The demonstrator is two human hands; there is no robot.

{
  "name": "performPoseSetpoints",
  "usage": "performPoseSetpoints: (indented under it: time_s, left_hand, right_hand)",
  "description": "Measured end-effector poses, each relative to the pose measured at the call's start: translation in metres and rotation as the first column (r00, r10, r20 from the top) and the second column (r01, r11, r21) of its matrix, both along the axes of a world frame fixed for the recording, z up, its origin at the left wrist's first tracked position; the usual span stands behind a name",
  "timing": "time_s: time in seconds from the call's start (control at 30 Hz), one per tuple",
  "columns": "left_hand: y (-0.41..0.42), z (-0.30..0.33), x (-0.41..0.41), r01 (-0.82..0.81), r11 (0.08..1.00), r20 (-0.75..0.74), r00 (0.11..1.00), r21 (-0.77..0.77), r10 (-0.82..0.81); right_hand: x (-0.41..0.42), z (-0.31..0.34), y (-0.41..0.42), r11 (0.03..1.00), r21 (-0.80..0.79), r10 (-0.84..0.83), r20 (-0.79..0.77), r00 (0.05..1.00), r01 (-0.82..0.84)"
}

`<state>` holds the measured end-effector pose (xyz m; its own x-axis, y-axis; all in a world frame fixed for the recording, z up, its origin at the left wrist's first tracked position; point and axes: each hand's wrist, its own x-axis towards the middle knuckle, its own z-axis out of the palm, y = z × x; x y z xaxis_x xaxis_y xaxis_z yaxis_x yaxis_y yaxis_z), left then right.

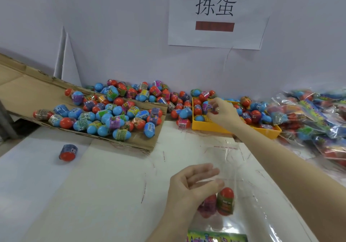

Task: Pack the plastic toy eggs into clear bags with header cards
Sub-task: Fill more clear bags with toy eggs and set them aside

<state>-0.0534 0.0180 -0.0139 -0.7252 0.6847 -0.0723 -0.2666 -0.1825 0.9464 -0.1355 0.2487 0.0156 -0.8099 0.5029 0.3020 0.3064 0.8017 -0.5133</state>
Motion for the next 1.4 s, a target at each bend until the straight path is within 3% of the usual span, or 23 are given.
performPoseSetpoints:
  time_s: [0.13, 0.37, 0.43, 0.5, 0.53, 0.6, 0.67, 0.77, 1.03, 1.13, 1.3, 1.4]
  left_hand:
    - [0.0, 0.002, -0.001, 0.016, 1.0, 0.007, 1.0, -0.003, -0.016]
    - [-0.001, 0.001, -0.001, -0.022, 1.0, 0.035, 0.999, 0.01, 0.022]
    - [0.0, 0.002, -0.001, -0.03, 1.0, 0.033, 0.999, 0.009, 0.03]
    - [0.0, 0.002, -0.001, -0.032, 0.999, 0.023, 0.999, 0.003, 0.032]
    - [0.0, 0.001, -0.001, -0.032, 0.999, 0.018, 0.999, -0.002, 0.032]
    - [0.0, 0.001, 0.0, -0.034, 0.999, 0.007, 0.999, -0.012, 0.034]
    - [0.0, 0.001, 0.0, -0.029, 0.999, -0.01, 1.0, -0.029, 0.029]
    - [0.001, 0.001, 0.001, -0.022, 0.999, -0.023, 1.0, -0.04, 0.021]
    - [0.002, 0.004, 0.002, -0.042, 0.998, -0.06, 0.997, -0.045, 0.039]
    - [0.002, 0.003, 0.003, -0.054, 0.997, -0.067, 0.996, -0.058, 0.05]
    - [0.003, 0.002, 0.002, -0.078, 0.995, -0.073, 0.995, -0.058, 0.074]
    - [0.003, 0.001, 0.003, -0.071, 0.995, -0.078, 0.995, -0.073, 0.065]
  right_hand:
    - [0.03, 0.025, -0.012, 0.913, -0.385, 0.057, -0.205, 0.977, -0.134]
    - [0.121, 0.067, -0.062, 0.679, -0.561, 0.376, -0.289, 0.88, -0.475]
    - [0.137, 0.071, -0.075, 0.775, -0.421, 0.428, -0.201, 0.881, -0.472]
    - [0.143, 0.071, -0.081, 0.907, -0.043, 0.418, -0.022, 0.908, -0.419]
    - [0.143, 0.07, -0.084, 0.907, 0.14, 0.393, 0.061, 0.917, -0.398]
    - [0.14, 0.071, -0.088, 0.869, 0.285, 0.359, 0.196, 0.912, -0.404]
    - [0.137, 0.072, -0.09, 0.869, 0.226, 0.376, 0.278, 0.884, -0.44]
    - [0.134, 0.074, -0.092, 0.881, 0.079, 0.432, 0.269, 0.861, -0.466]
    - [0.129, 0.071, -0.096, 0.831, 0.148, 0.448, 0.393, 0.803, -0.537]
    - [0.133, 0.068, -0.095, 0.837, 0.071, 0.484, 0.366, 0.795, -0.542]
    - [0.131, 0.066, -0.093, 0.838, 0.162, 0.381, 0.508, 0.772, -0.521]
    - [0.125, 0.071, -0.093, 0.857, 0.051, 0.399, 0.564, 0.723, -0.513]
